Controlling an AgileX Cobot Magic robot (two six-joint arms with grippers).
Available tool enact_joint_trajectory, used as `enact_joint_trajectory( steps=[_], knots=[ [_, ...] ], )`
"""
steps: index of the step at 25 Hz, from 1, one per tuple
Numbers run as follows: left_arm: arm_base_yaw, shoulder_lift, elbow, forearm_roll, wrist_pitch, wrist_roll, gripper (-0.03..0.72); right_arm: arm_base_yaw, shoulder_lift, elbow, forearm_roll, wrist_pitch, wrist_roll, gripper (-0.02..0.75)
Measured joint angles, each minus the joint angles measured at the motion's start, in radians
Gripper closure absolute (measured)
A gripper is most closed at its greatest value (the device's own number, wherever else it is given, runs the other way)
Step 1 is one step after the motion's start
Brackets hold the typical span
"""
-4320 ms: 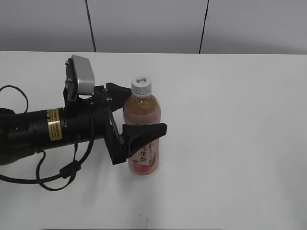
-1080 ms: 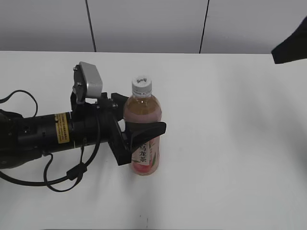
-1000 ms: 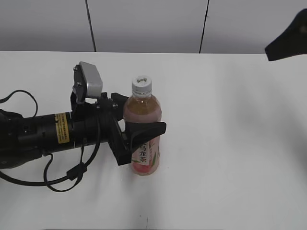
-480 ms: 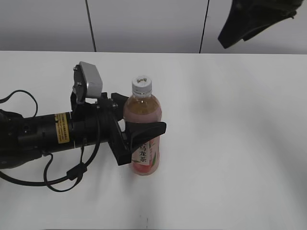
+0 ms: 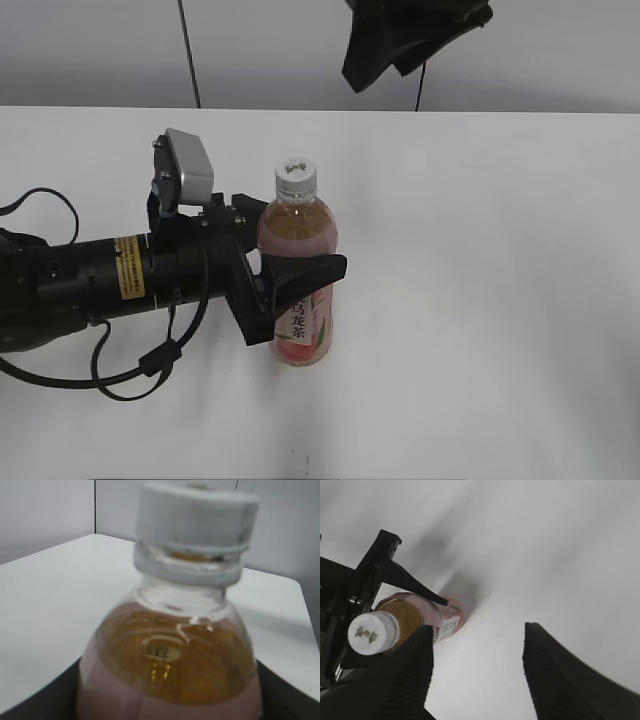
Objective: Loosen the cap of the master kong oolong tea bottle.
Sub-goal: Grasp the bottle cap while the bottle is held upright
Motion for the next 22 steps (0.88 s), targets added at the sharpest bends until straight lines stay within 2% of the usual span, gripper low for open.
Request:
enact_joint_trajectory(
  steps=[11,16,22],
  knots=[
    [0.000,0.000,0.000,0.000,0.000,0.000,0.230,0.123,0.020,-0.012,-0.042,0.003,0.156,0.307],
    [-0.001,0.000,0.000,0.000,0.000,0.000,0.230,0.184,0.020,-0.012,-0.046,0.004,0.204,0.260],
    [-0.001,0.000,0.000,-0.001,0.000,0.000,0.230,0.199,0.052,-0.014,-0.052,0.004,0.239,0.245]
  ],
)
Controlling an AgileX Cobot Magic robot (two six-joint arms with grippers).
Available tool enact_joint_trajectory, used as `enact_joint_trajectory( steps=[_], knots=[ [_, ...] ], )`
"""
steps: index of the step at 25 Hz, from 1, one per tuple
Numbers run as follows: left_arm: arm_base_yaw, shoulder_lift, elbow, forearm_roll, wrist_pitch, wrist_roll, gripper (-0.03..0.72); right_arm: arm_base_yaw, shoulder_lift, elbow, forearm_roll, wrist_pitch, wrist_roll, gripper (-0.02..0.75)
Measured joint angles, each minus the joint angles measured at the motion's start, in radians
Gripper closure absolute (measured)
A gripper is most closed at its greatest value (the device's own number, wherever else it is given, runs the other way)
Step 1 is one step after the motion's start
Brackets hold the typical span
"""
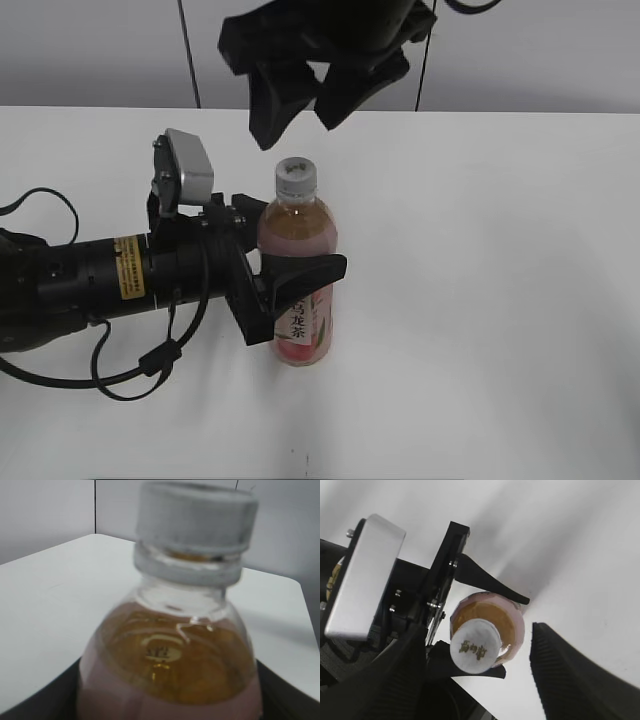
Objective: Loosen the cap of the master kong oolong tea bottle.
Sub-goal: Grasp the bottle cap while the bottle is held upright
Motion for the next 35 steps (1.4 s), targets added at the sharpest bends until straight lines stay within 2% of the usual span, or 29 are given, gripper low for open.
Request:
enact_joint_trajectory(
  steps=[19,27,35],
  knots=[
    [0.000,0.000,0.000,0.000,0.000,0.000,0.230,0.011,0.041,0.034,0.010,0.001,0.023,0.245],
    [0.000,0.001,0.000,0.000,0.000,0.000,0.230,0.011,0.041,0.034,0.010,0.002,0.024,0.290],
    [0.000,0.001,0.000,0.000,0.000,0.000,0.230,0.011,0.041,0.034,0.029,0.002,0.024,0.297]
  ],
)
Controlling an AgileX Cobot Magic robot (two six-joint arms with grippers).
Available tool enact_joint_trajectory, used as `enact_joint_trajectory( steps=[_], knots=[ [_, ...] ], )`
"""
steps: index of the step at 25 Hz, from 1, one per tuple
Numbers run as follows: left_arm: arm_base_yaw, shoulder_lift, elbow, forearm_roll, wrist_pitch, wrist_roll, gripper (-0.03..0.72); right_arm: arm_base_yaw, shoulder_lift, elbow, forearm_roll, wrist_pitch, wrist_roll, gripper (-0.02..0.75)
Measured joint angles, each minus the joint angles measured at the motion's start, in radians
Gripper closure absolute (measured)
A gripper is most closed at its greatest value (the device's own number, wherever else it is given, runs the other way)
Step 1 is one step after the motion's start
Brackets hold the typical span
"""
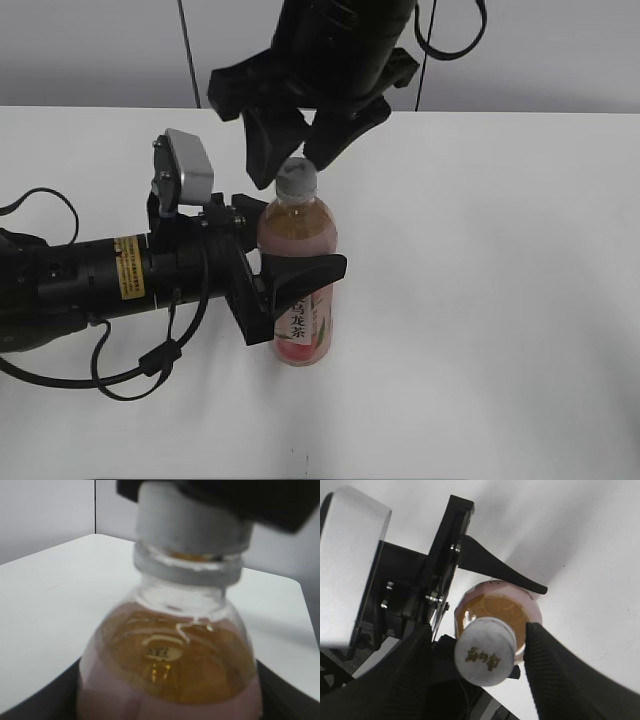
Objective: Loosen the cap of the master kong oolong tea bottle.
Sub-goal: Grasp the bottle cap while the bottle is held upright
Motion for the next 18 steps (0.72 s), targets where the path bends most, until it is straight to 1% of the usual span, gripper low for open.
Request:
enact_joint_trajectory(
  steps=[15,18],
  knots=[
    [0.000,0.000,0.000,0.000,0.000,0.000,0.230,0.000,0.000,0.002,0.007,0.000,0.000,0.297],
    [0.000,0.000,0.000,0.000,0.000,0.000,0.230,0.000,0.000,0.026,0.007,0.000,0.000,0.297]
  ],
)
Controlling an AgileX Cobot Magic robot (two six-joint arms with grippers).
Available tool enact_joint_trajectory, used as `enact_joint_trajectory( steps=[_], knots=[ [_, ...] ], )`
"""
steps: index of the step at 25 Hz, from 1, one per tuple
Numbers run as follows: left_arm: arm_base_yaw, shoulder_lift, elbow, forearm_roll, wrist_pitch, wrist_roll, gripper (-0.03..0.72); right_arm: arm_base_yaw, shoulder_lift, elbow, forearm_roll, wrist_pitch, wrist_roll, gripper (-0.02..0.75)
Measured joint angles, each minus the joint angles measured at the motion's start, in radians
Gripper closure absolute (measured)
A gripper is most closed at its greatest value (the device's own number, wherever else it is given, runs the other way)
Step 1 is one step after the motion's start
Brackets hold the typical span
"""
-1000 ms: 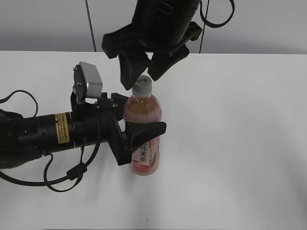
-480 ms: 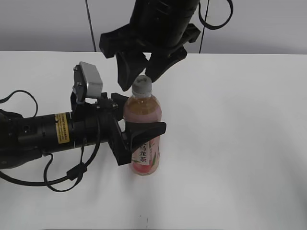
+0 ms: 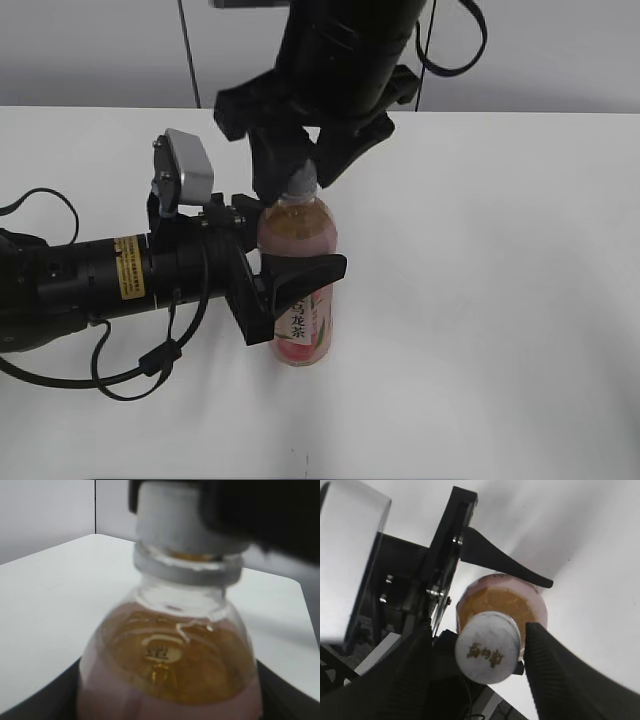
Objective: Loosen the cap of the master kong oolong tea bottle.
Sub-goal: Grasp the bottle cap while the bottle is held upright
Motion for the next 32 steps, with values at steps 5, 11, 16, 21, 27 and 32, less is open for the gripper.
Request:
enact_joint_trajectory(
  steps=[5,11,16,21,27,32],
  knots=[
    [0.000,0.000,0.000,0.000,-0.002,0.000,0.230,0.000,0.000,0.031,0.000,0.000,-0.008,0.297],
    [0.000,0.000,0.000,0.000,-0.002,0.000,0.230,0.000,-0.002,0.003,-0.003,0.001,-0.009,0.297],
    [0.000,0.000,0.000,0.000,-0.002,0.000,0.230,0.000,-0.007,-0.007,-0.003,0.001,-0.011,0.299],
    [0.000,0.000,0.000,0.000,-0.002,0.000,0.230,0.000,-0.007,-0.007,-0.003,0.002,-0.012,0.344],
    [0.000,0.000,0.000,0.000,-0.002,0.000,0.230,0.000,-0.007,-0.007,-0.012,0.003,-0.033,0.412],
    [0.000,0.000,0.000,0.000,-0.002,0.000,0.230,0.000,-0.007,-0.007,-0.018,0.003,-0.057,0.467]
  ],
)
